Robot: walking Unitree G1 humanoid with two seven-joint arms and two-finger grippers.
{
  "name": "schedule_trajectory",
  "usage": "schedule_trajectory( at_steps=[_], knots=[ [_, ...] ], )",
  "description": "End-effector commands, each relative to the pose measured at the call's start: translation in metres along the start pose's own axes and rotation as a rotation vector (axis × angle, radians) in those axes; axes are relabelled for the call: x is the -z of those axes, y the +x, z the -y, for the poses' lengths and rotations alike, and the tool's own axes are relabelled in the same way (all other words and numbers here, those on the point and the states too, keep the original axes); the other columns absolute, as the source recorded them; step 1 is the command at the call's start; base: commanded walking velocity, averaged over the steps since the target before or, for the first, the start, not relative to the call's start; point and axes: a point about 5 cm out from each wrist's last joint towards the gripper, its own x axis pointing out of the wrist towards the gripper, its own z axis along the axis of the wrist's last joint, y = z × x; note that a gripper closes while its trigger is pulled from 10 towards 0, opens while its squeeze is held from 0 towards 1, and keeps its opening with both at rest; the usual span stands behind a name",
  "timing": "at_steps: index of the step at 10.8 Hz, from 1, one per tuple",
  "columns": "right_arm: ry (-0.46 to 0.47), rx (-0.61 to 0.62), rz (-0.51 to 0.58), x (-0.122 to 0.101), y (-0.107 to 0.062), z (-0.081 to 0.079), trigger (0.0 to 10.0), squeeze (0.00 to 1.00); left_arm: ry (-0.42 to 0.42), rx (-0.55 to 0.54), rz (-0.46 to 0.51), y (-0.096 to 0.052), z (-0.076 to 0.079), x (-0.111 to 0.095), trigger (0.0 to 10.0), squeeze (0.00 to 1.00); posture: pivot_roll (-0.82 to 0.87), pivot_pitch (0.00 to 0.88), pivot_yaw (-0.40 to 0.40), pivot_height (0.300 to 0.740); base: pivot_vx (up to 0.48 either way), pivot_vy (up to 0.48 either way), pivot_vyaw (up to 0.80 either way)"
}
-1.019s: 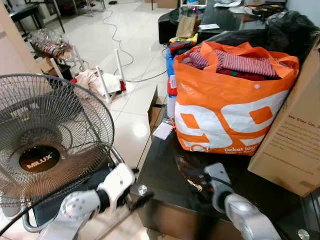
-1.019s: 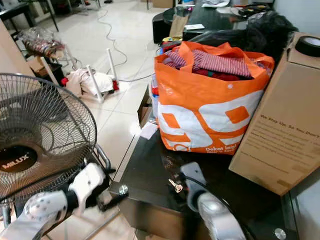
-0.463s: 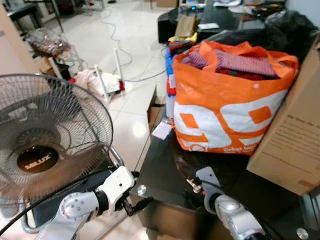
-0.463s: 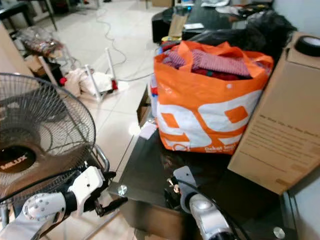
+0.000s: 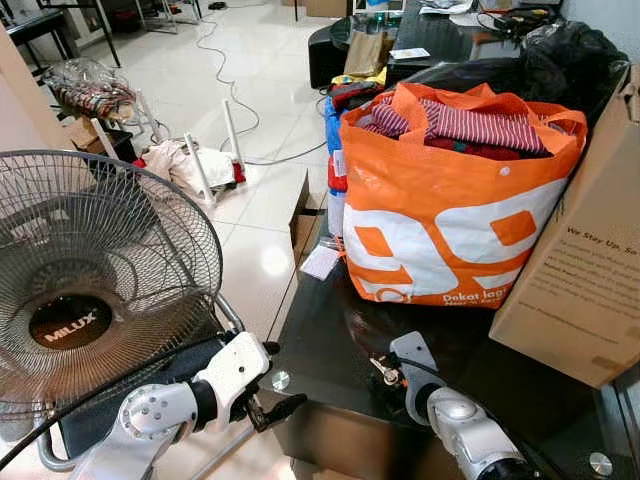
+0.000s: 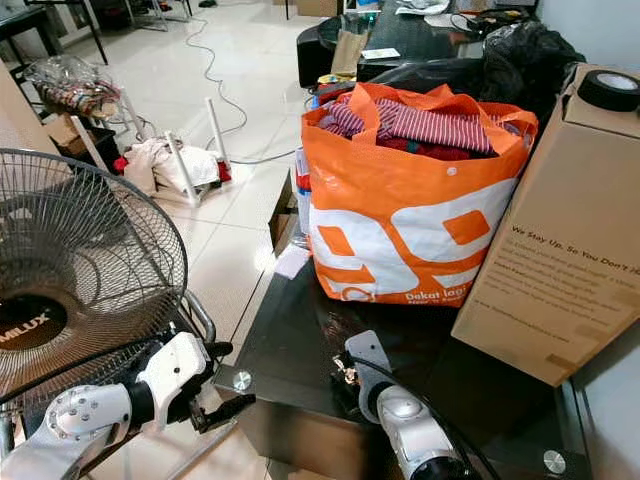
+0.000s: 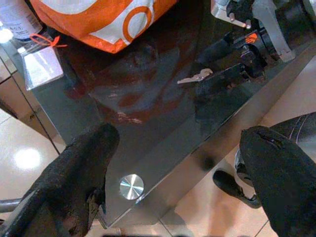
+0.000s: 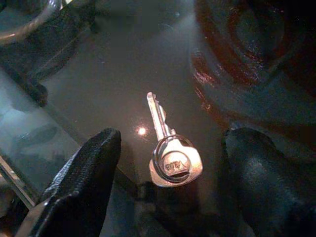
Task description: Hang keys on a hook
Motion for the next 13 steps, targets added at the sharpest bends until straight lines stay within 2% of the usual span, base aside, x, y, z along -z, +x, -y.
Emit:
schedule_trajectory(
  at_steps=[1, 10, 13],
  knots=[
    [0.008, -0.026, -0.025, 0.0026, 0.0032, -0.0061, 0.0, 0.0, 0.013, -0.006, -0.002, -0.0023, -0.0048, -0.0017, 10.0, 0.0, -0.09, 0.0, 0.064, 0.74, 0.0, 0.0, 0.0],
    [-0.016, -0.019, -0.027, 0.0022, 0.0073, -0.0025, 0.0, 0.0, 0.023, 0.0, -0.002, -0.0034, -0.0073, -0.0007, 10.0, 0.0, -0.09, 0.0, 0.07, 0.74, 0.0, 0.0, 0.0],
    [0.003, 0.009, 0.008, -0.0021, 0.0075, 0.0017, 0.0, 0.0, 0.024, 0.003, -0.001, -0.0024, -0.0077, -0.0013, 10.0, 0.0, -0.09, 0.0, 0.073, 0.74, 0.0, 0.0, 0.0]
  ],
)
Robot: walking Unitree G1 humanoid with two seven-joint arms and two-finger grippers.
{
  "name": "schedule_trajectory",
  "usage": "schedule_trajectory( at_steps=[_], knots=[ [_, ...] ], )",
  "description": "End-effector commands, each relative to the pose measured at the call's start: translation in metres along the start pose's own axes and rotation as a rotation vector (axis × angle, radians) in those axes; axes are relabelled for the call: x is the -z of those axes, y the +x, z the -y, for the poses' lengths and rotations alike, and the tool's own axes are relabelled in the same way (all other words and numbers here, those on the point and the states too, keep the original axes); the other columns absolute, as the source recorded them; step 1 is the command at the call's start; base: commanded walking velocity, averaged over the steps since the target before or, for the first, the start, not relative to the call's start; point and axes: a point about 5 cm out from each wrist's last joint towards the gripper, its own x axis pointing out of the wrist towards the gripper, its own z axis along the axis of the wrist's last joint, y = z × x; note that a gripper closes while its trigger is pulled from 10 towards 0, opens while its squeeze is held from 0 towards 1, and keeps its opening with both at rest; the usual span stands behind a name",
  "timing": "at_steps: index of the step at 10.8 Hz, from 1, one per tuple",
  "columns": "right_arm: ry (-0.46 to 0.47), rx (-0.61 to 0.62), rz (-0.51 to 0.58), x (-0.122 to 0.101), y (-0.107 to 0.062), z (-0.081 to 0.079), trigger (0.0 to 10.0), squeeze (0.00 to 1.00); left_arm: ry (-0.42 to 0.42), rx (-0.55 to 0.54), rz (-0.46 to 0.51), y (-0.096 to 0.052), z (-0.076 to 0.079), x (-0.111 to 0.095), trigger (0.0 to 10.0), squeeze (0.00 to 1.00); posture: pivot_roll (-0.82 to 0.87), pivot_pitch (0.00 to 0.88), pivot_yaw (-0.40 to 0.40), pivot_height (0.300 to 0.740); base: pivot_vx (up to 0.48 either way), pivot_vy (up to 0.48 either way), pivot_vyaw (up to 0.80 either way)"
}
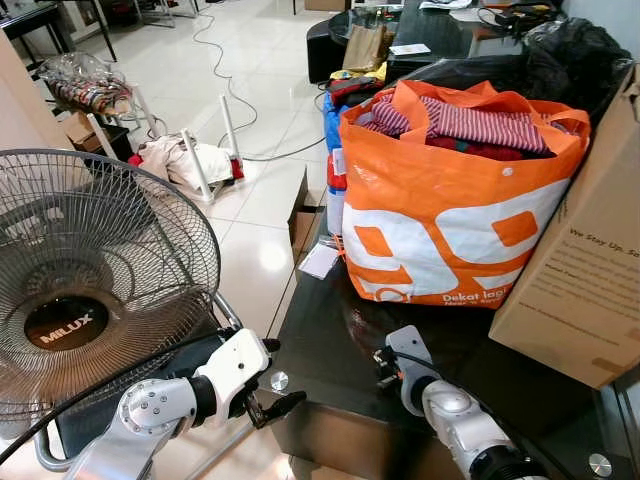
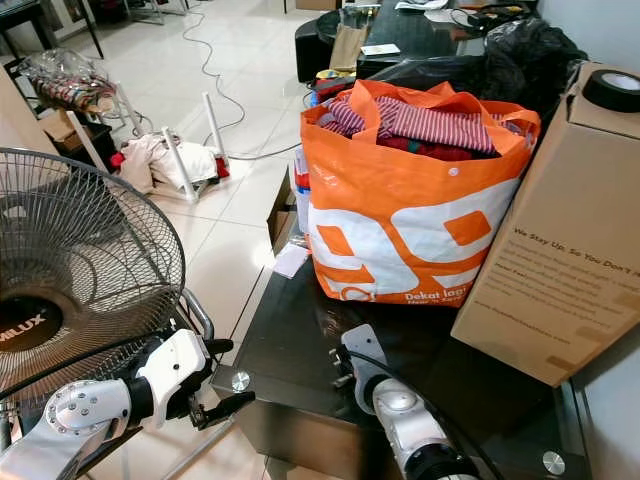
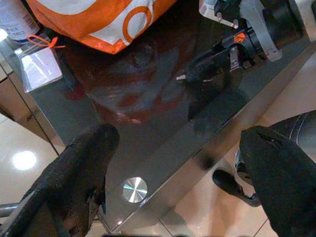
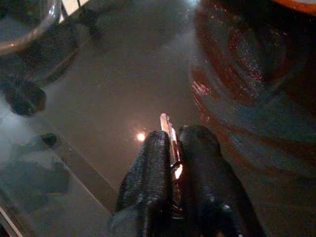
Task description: Hang keys on a hook
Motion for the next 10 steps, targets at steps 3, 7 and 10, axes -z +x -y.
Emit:
schedule_trajectory(
  at_steps=[3, 7, 10],
  knots=[
    [0.034, 0.104, 0.076, -0.015, 0.001, 0.013, 0.0, 0.0, 0.018, -0.025, 0.003, -0.001, -0.007, -0.001, 10.0, 0.0, -0.09, 0.0, 0.073, 0.74, 0.0, 0.0, 0.0],
    [-0.036, 0.235, 0.103, -0.025, -0.004, 0.035, 0.0, 0.0, 0.025, -0.036, 0.007, 0.0, -0.009, -0.002, 10.0, 0.0, -0.09, 0.0, 0.074, 0.74, 0.0, 0.0, 0.0],
    [-0.061, 0.106, 0.122, -0.025, -0.011, 0.029, 10.0, 1.0, 0.029, -0.044, 0.011, 0.0, -0.011, -0.004, 10.0, 0.0, -0.09, 0.0, 0.071, 0.74, 0.0, 0.0, 0.0]
  ],
)
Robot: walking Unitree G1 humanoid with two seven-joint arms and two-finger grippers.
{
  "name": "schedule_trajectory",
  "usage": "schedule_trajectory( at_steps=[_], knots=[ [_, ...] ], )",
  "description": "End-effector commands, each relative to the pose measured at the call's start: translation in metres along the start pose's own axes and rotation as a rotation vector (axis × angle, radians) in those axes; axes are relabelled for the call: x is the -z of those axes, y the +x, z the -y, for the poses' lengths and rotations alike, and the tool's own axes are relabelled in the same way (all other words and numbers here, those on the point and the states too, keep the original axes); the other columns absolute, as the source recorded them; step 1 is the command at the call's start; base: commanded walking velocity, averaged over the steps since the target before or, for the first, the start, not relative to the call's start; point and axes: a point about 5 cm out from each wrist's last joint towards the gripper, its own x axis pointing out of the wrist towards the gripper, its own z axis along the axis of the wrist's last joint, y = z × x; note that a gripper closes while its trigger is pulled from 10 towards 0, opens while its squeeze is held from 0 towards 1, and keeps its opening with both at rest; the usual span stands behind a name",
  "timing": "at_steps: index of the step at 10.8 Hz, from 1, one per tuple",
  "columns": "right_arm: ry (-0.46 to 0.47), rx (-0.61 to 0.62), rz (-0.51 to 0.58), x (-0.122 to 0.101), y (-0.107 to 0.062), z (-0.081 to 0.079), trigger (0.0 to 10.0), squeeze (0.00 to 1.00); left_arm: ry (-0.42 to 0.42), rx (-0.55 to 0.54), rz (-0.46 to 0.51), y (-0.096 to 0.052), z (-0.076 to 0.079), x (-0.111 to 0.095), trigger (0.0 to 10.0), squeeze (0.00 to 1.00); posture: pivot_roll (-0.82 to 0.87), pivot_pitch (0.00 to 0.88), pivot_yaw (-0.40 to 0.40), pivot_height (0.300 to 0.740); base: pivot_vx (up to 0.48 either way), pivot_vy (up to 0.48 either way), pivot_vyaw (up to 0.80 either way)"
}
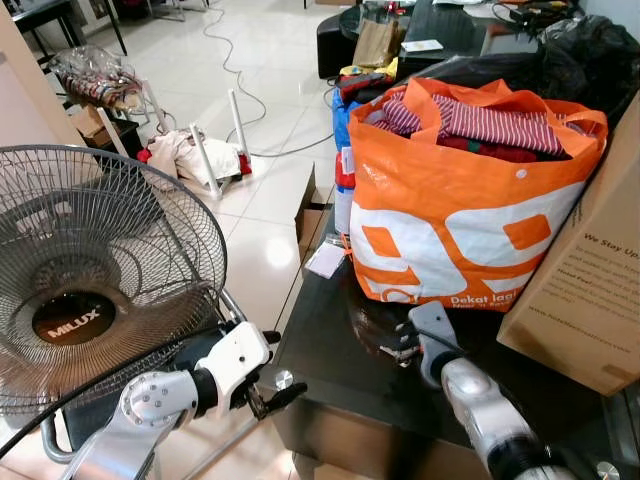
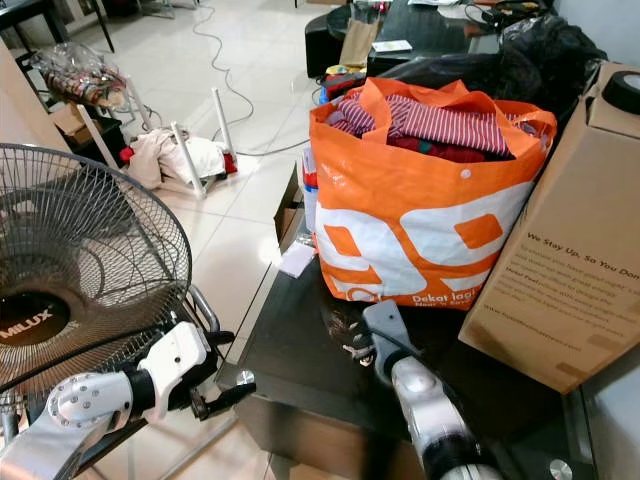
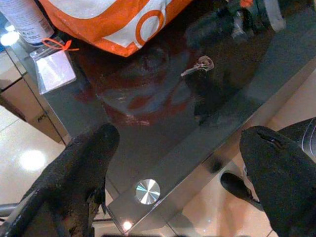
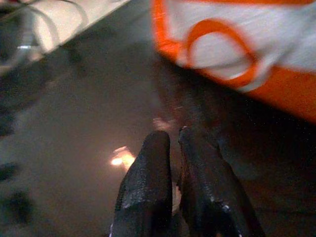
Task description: Hang keys on a hook
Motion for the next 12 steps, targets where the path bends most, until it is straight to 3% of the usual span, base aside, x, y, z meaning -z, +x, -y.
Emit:
schedule_trajectory(
  at_steps=[1, 3, 6, 7, 8, 9, 10, 12],
  knots=[
    [0.016, -0.04, 0.014, -0.003, 0.0, -0.004, 10.0, 1.0, 0.004, -0.024, -0.007, -0.003, -0.005, 0.0, 10.0, 0.0, -0.08, 0.0, 0.069, 0.74, 0.0, 0.0, 0.0],
    [0.01, -0.106, -0.001, 0.004, -0.004, -0.011, 10.0, 1.0, 0.002, -0.024, -0.006, -0.003, -0.004, 0.0, 10.0, 0.0, -0.08, 0.0, 0.069, 0.74, 0.0, 0.0, 0.0],
    [-0.025, -0.025, -0.088, 0.01, 0.0, -0.011, 10.0, 1.0, 0.004, -0.021, -0.007, -0.003, -0.004, 0.0, 10.0, 0.0, -0.08, 0.0, 0.072, 0.74, 0.0, 0.0, 0.0],
    [-0.038, -0.019, -0.109, 0.012, 0.001, -0.013, 10.0, 0.46, 0.004, -0.021, -0.008, -0.003, -0.004, 0.0, 10.0, 0.0, -0.08, 0.0, 0.071, 0.74, 0.0, 0.0, 0.0],
    [-0.047, -0.02, -0.127, 0.015, 0.001, -0.015, 8.5, 0.0, 0.003, -0.021, -0.009, -0.003, -0.004, 0.0, 10.0, 0.0, -0.08, 0.0, 0.068, 0.74, 0.0, 0.0, 0.0],
    [-0.049, -0.015, -0.136, 0.017, 0.001, -0.014, 3.5, 0.0, 0.002, -0.022, -0.01, -0.003, -0.003, 0.0, 10.0, 0.0, -0.08, 0.0, 0.067, 0.74, 0.0, 0.0, 0.0],
    [-0.049, -0.009, -0.142, 0.019, 0.001, -0.013, 0.0, 0.0, 0.002, -0.022, -0.01, -0.003, -0.003, 0.0, 10.0, 0.0, -0.08, 0.0, 0.067, 0.74, 0.0, 0.0, 0.0],
    [-0.052, 0.001, -0.153, 0.022, 0.001, -0.012, 0.0, 0.0, 0.003, -0.02, -0.011, -0.003, -0.003, 0.001, 10.0, 0.0, -0.08, 0.0, 0.07, 0.74, 0.0, 0.0, 0.0]
  ],
)
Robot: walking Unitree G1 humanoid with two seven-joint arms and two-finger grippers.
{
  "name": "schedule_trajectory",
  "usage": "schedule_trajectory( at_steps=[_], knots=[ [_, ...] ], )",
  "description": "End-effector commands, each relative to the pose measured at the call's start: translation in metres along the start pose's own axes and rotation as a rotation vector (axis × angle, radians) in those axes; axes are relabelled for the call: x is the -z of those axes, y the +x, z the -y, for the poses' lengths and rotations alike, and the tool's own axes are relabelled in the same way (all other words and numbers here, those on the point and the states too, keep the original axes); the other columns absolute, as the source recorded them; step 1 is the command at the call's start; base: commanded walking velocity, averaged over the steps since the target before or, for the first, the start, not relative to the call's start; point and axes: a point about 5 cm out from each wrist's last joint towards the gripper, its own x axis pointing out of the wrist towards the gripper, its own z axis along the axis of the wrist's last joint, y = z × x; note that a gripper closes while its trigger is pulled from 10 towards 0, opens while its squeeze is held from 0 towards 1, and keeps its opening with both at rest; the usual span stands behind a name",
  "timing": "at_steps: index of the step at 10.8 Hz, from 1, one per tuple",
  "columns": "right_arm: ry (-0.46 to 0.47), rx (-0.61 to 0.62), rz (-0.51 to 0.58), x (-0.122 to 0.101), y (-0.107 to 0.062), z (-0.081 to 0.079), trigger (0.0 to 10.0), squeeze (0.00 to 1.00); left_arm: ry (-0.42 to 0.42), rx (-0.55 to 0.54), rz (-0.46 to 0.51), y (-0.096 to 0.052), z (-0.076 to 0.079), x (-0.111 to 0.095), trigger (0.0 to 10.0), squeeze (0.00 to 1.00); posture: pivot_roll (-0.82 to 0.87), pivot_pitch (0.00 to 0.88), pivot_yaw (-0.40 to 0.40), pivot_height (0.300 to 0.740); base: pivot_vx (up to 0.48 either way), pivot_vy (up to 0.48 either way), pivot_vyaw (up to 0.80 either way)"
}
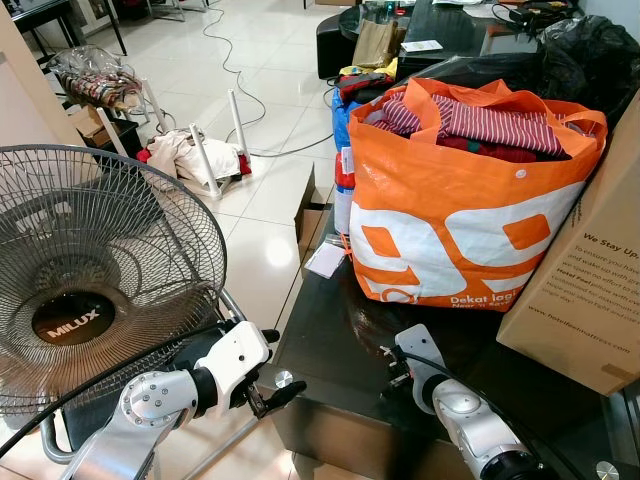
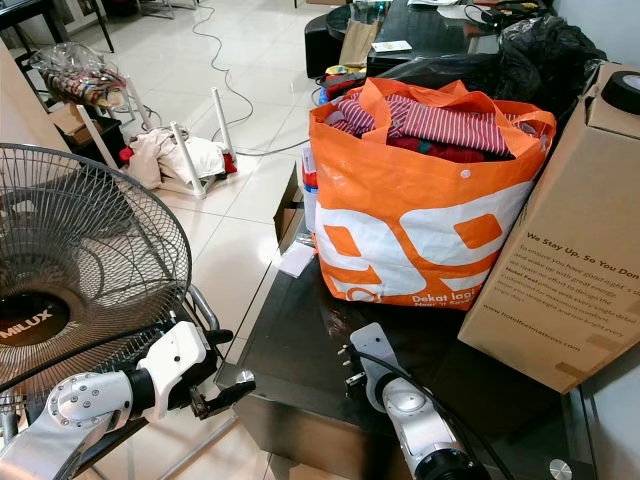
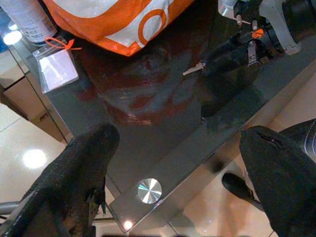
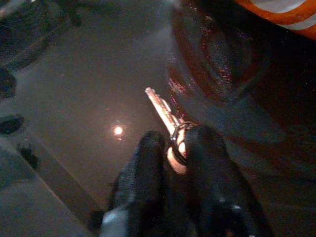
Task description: Hang keys on a hook
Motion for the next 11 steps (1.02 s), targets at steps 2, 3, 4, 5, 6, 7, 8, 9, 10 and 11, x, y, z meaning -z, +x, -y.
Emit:
schedule_trajectory(
  at_steps=[2, 3, 4, 5, 6, 7, 8, 9, 10, 11],
  knots=[
    [-0.008, 0.005, -0.015, 0.002, 0.001, 0.0, 0.0, 0.0, 0.007, -0.007, -0.009, -0.003, -0.003, 0.0, 10.0, 0.0, -0.08, 0.0, 0.072, 0.74, 0.0, 0.0, 0.0],
    [-0.009, 0.005, -0.017, 0.002, 0.001, 0.0, 0.0, 0.0, 0.008, -0.007, -0.009, -0.002, -0.003, 0.0, 10.0, 0.0, -0.08, 0.0, 0.071, 0.74, 0.0, 0.0, 0.0],
    [-0.01, 0.006, -0.019, 0.003, 0.001, -0.001, 0.0, 0.0, 0.008, -0.007, -0.009, -0.002, -0.003, 0.0, 10.0, 0.0, -0.08, 0.0, 0.071, 0.74, 0.0, 0.0, 0.0],
    [-0.013, 0.008, -0.023, 0.003, 0.001, -0.001, 0.0, 0.0, 0.008, -0.007, -0.009, -0.002, -0.004, 0.0, 10.0, 0.0, -0.08, 0.0, 0.07, 0.74, 0.0, 0.0, 0.0],
    [-0.013, 0.009, -0.025, 0.003, 0.002, -0.001, 0.0, 0.0, 0.008, -0.008, -0.009, -0.001, -0.004, 0.0, 10.0, 0.0, -0.08, 0.0, 0.07, 0.74, 0.0, 0.0, 0.0],
    [-0.011, 0.011, -0.024, 0.003, 0.002, -0.001, 0.0, 0.0, 0.009, -0.009, -0.009, -0.001, -0.004, 0.0, 10.0, 0.0, -0.08, 0.0, 0.071, 0.74, 0.0, 0.0, 0.0],
    [-0.001, 0.019, -0.014, 0.002, 0.002, 0.0, 0.0, 0.0, 0.01, -0.011, -0.008, -0.001, -0.005, 0.0, 10.0, 0.0, -0.07, 0.0, 0.072, 0.74, 0.0, 0.0, 0.0],
    [0.024, 0.03, 0.008, 0.0, 0.001, 0.003, 0.0, 0.0, 0.011, -0.013, -0.008, -0.001, -0.006, 0.001, 10.0, 0.0, -0.07, 0.0, 0.073, 0.74, 0.0, 0.0, 0.0],
    [0.071, 0.029, 0.075, -0.008, -0.004, 0.009, 0.0, 0.0, 0.011, -0.03, -0.002, -0.002, -0.007, 0.0, 10.0, 0.0, -0.07, 0.0, 0.074, 0.74, 0.0, 0.0, 0.0],
    [0.089, 0.008, 0.139, -0.016, -0.013, 0.012, 0.0, 0.0, 0.001, -0.05, 0.009, -0.004, -0.01, -0.001, 10.0, 0.0, -0.06, 0.0, 0.076, 0.74, 0.0, 0.0, 0.0]
  ],
)
